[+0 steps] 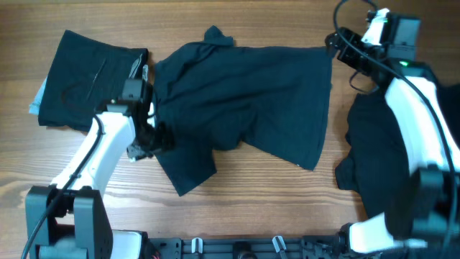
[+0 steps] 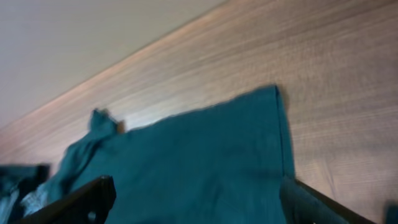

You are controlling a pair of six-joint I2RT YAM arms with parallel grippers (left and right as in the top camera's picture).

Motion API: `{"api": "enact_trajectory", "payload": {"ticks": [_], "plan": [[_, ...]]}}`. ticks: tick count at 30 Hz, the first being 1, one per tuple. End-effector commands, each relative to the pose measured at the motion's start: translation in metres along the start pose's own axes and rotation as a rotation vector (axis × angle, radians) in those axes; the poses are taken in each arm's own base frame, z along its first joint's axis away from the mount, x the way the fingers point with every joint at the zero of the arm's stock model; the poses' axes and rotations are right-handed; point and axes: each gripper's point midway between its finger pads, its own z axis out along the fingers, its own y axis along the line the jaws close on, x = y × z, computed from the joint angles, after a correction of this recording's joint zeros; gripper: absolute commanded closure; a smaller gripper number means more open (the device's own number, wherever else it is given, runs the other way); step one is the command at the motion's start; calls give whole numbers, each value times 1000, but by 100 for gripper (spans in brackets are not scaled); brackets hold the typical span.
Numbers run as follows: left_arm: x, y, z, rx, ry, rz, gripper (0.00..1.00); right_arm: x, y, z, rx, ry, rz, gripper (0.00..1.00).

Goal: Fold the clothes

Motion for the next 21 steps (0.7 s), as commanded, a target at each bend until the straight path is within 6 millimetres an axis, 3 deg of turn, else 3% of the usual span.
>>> {"api": "enact_trajectory", "payload": {"ticks": [1,4,5,8,10,12,14,16,18,21], "plan": [[19,8,30,-4,26,-72,26,24,19,-29,-73,101,13,14],[23,8,53,37,-4,-130,34,66,12,-33,-54,273,84,7],[22,4,56,61,-12,-143,42,73,5,-34,-16,299,95,0],[22,1,59,88,-18,-173,72,89,-13,-39,83,350,113,1],[24,2,59,82,-8,-196,93,112,-21,-40,109,422,142,10],[29,8,59,70,16,-235,96,143,-34,-37,146,501,177,25],[33,19,54,61,43,-295,96,191,-55,-37,213,610,246,33],[29,32,42,62,44,-357,96,235,-70,-38,249,703,298,35],[21,38,29,81,13,-391,96,266,-73,-42,245,775,332,35],[15,37,19,111,-32,-388,96,292,-75,-44,252,820,357,27]]}}
